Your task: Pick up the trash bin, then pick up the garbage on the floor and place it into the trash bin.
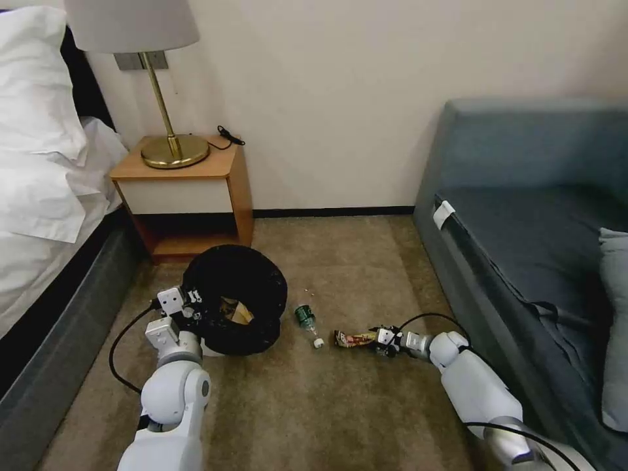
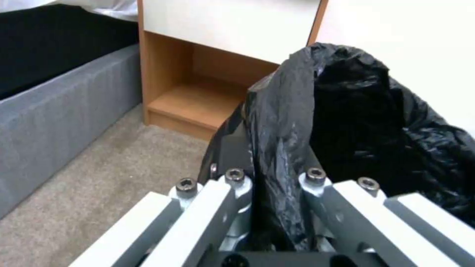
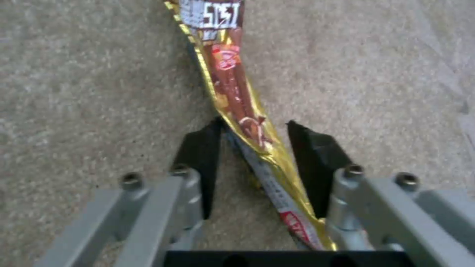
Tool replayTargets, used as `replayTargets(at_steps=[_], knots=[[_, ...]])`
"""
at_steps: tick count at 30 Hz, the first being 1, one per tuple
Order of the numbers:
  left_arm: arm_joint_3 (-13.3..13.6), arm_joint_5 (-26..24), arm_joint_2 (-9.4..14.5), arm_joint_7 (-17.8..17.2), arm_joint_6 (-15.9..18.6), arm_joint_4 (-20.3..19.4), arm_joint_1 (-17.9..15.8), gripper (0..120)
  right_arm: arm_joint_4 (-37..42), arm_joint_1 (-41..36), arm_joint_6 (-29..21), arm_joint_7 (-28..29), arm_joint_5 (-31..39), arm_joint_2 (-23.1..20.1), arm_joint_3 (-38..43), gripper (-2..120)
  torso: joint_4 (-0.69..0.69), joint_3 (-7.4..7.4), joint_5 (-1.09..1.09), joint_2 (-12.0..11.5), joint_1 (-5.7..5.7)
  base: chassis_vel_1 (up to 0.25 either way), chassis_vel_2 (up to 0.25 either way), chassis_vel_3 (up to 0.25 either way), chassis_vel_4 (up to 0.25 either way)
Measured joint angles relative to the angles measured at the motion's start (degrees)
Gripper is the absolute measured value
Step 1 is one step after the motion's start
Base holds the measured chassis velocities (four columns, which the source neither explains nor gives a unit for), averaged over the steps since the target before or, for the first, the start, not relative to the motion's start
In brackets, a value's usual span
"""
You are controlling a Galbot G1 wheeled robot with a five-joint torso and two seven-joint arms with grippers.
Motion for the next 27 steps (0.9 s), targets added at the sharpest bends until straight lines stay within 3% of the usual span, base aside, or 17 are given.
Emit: replayTargets(at_steps=[3, 5, 9, 11, 27], knots=[[0.0, 0.0, 0.0, 0.0, 0.0, 0.1, -0.2, 5, -0.6, 0.2, 0.1, 0.1, 0.0, 0.1, 0.0, 31, 0.00, 0.00, -0.01, 0.0, 0.00, 0.000, 0.000, 0.000, 0.000], [-0.1, 0.0, 0.0, -0.1, 0.0, 0.3, -0.5, 5, -1.4, 0.3, 0.1, 0.4, 0.1, 0.3, 0.1, 19, 0.00, 0.00, -0.01, 0.0, 0.00, 0.000, 0.000, 0.000, 0.000], [-0.1, -0.1, 0.1, 0.0, 0.0, 0.4, -0.6, 5, -1.8, 0.3, 0.1, 0.5, 0.2, 0.4, 0.2, 11, 0.00, 0.00, -0.02, 0.0, 0.00, 0.000, 0.000, 0.000, 0.000], [-0.1, -0.1, 0.2, -0.1, 0.0, 0.5, -0.8, 5, -2.4, 0.6, 0.2, 0.9, 0.1, 0.5, 0.2, 0, 0.00, -0.01, -0.03, 0.0, 0.00, 0.000, 0.000, 0.000, 0.000], [-0.1, -0.2, 0.2, -0.1, 0.1, 0.5, -0.6, 5, -1.7, 0.0, 0.7, 2.8, 1.9, 0.6, 1.6, 0, 0.00, -0.01, -0.03, 0.0, 0.00, 0.000, 0.000, 0.000, 0.000]])
